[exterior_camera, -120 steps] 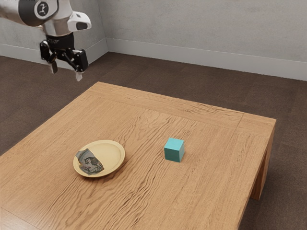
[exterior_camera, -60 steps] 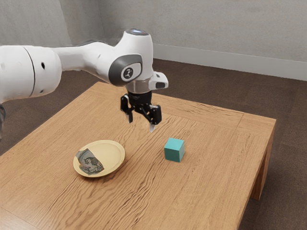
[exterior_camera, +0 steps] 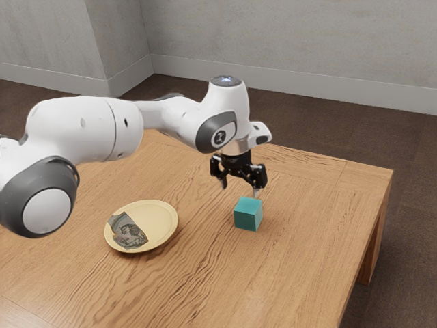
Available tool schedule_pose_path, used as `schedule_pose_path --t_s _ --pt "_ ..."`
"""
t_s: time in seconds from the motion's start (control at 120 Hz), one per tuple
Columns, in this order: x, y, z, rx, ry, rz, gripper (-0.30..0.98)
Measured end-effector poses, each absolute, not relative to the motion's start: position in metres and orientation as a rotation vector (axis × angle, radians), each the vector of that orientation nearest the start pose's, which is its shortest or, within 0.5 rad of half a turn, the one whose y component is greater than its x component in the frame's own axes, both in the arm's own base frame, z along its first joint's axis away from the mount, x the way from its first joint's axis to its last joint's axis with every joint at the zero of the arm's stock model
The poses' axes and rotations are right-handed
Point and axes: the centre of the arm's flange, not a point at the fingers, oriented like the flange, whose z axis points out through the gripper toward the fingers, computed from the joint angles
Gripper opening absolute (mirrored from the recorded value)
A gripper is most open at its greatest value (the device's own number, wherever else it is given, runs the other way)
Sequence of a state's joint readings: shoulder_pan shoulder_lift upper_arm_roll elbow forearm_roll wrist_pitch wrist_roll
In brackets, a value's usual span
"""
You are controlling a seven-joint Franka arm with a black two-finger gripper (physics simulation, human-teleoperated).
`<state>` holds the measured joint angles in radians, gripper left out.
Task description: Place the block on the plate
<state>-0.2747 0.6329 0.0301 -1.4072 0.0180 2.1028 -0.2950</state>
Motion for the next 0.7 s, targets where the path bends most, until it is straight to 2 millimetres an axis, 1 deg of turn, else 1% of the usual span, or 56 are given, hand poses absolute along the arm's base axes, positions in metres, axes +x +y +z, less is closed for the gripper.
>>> schedule_pose_path --t_s 0.167,0.275,0.425,0.7 --pt "0.708 -0.175 0.318 -3.121 -0.148 -0.087 0.69" --pt "0.708 -0.18 0.306 -3.123 -0.181 -0.072 0.69" --pt "0.709 -0.192 0.299 -3.135 -0.21 -0.069 0.69" --pt "0.71 -0.195 0.279 -3.13 -0.281 -0.057 0.69"
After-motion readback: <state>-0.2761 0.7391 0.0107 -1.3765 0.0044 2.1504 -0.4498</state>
